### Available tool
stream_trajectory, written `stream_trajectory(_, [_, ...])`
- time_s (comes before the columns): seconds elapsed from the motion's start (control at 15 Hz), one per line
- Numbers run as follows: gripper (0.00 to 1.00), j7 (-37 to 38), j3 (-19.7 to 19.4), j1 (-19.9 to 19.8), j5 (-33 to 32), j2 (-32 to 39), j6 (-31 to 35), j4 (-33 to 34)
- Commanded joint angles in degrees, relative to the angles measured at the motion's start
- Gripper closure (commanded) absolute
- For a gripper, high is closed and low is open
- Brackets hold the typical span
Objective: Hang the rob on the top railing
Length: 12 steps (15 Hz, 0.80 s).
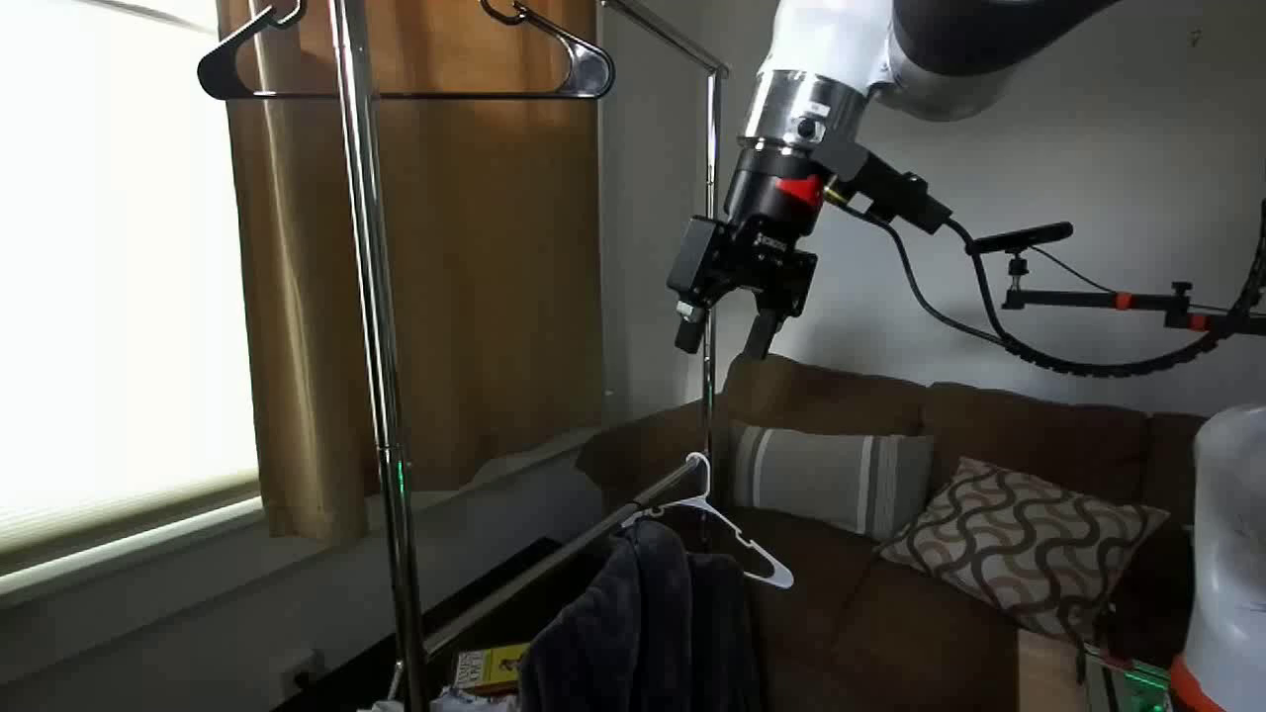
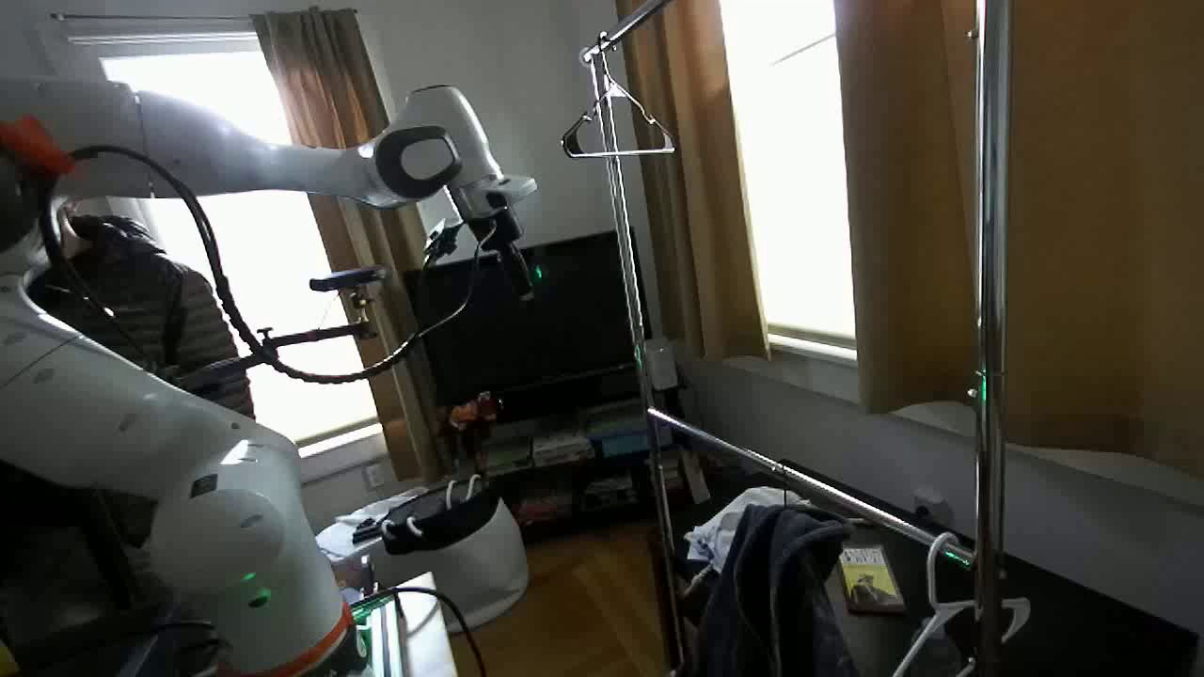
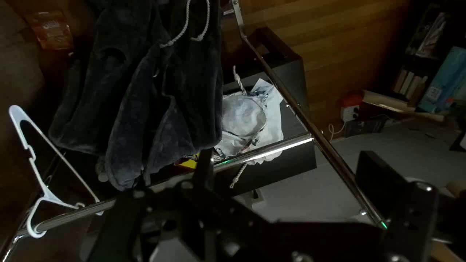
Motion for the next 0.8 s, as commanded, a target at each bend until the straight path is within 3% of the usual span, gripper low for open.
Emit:
stream_trajectory(0.0, [0.0,0.2,-0.3,0.3,-0.2,0.1,-0.1,0.1])
stream_trajectory(0.27, [0.0,-1.7,-1.3,-0.8,-1.2,4.3,1.8,1.0])
stream_trajectory(0.73, [0.0,-20.4,-12.3,-5.2,-9.4,19.6,7.7,4.5])
